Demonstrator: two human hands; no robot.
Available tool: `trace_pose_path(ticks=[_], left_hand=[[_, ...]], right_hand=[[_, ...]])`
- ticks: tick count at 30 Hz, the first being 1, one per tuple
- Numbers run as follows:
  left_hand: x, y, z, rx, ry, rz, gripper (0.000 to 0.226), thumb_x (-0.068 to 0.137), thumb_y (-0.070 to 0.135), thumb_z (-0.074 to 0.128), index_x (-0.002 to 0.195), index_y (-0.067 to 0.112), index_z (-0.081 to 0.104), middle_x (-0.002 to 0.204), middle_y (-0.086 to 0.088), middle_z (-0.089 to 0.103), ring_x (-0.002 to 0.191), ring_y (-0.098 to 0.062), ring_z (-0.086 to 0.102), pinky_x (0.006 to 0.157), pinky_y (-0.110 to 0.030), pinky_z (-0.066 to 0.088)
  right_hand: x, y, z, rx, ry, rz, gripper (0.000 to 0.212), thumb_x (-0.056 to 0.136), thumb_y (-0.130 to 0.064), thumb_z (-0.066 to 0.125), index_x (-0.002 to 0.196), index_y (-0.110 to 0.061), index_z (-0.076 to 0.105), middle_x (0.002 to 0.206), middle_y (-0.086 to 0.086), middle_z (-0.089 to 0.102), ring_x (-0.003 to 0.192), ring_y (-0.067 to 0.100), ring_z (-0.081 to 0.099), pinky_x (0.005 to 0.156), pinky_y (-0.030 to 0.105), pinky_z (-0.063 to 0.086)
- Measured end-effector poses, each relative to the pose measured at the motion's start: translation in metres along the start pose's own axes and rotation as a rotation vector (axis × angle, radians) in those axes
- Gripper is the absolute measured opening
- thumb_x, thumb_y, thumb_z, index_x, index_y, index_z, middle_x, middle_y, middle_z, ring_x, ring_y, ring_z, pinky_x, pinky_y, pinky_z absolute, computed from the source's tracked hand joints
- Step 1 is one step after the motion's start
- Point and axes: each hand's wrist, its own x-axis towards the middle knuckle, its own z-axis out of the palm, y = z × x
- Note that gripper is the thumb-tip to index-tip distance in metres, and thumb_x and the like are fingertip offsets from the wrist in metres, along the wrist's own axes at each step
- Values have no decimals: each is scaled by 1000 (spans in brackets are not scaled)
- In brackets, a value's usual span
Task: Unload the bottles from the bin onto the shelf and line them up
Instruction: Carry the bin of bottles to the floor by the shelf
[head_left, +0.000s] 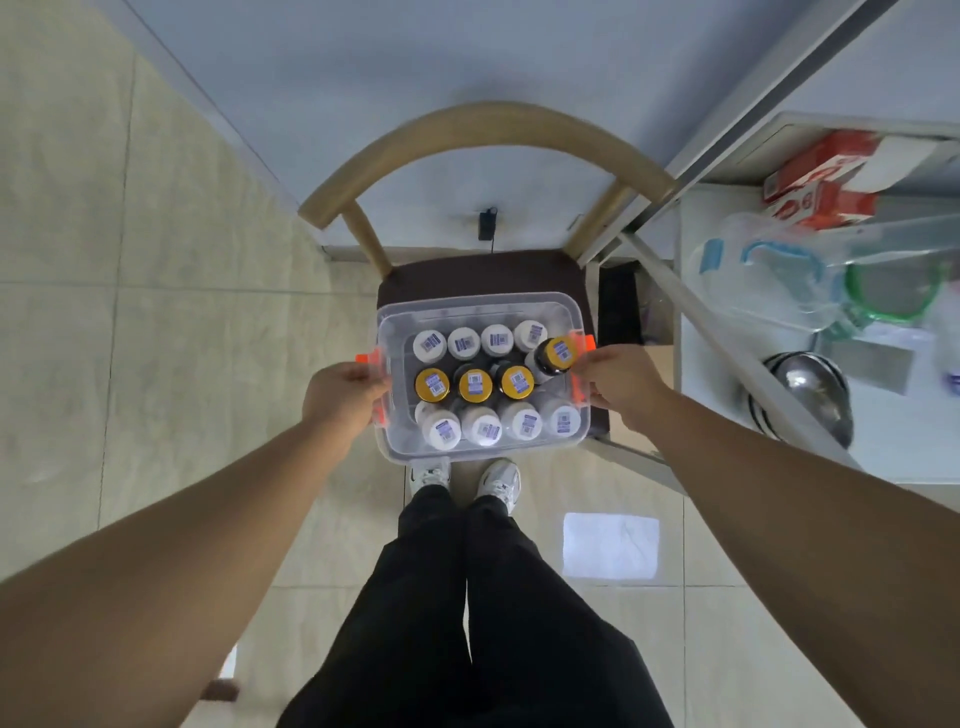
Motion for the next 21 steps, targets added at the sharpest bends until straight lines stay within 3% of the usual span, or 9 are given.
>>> trace_pose_path(ticks=[2,5,7,9,11,15,18,21], left_hand=[[-20,20,-14,-22,-18,30,17,84,18,80,77,31,71,65,8,73,60,-12,71,60,-30,60],[-48,50,-36,-59,-49,85,17,81,15,83,77,28,73,63,8,74,60,-15,73,58,-32,62],[-65,67,-49,-74,-65,123,13,81,14,83,80,23,75,61,7,73,58,-15,73,58,-33,62],[-82,82,-63,-73,-74,170,10,82,14,82,85,20,75,58,10,72,52,-7,70,52,-27,60],[-96,96,-76,-71,-88,223,8,84,12,80,86,18,75,53,11,69,46,-3,66,47,-21,56],[-119,122,-97,-75,-160,327,4,86,10,78,87,12,75,54,9,68,47,-4,64,49,-21,56],[-130,137,-106,-47,-196,411,5,86,11,79,86,15,76,59,7,71,52,-6,67,51,-22,57],[-137,149,-108,-7,-242,478,7,86,13,80,91,17,76,74,-3,74,58,-11,70,54,-26,59]], right_hand=[[-26,-3,-12,-11,20,-83,10,83,-2,70,81,-11,72,94,22,71,93,39,70,85,52,59],[-61,-11,-30,-36,64,-175,20,86,-14,71,67,-16,69,89,25,73,79,35,70,81,53,60],[-81,-17,-41,-27,53,-213,19,88,-17,72,71,-10,71,85,24,72,71,28,66,76,45,62],[-100,-23,-51,13,14,-253,18,89,-14,72,82,3,72,77,22,65,65,23,60,63,32,62],[-120,-29,-60,49,5,-287,14,89,-11,71,83,1,72,76,17,64,63,20,60,51,24,58],[-152,-41,-73,122,37,-344,5,89,-7,70,85,-4,72,81,16,69,66,21,66,50,23,56],[-175,-37,-79,138,99,-361,14,88,-3,68,77,-10,72,78,15,71,66,22,68,57,29,60],[-203,-22,-83,197,194,-364,16,87,-2,69,72,-9,72,70,13,69,57,18,67,50,24,57]])
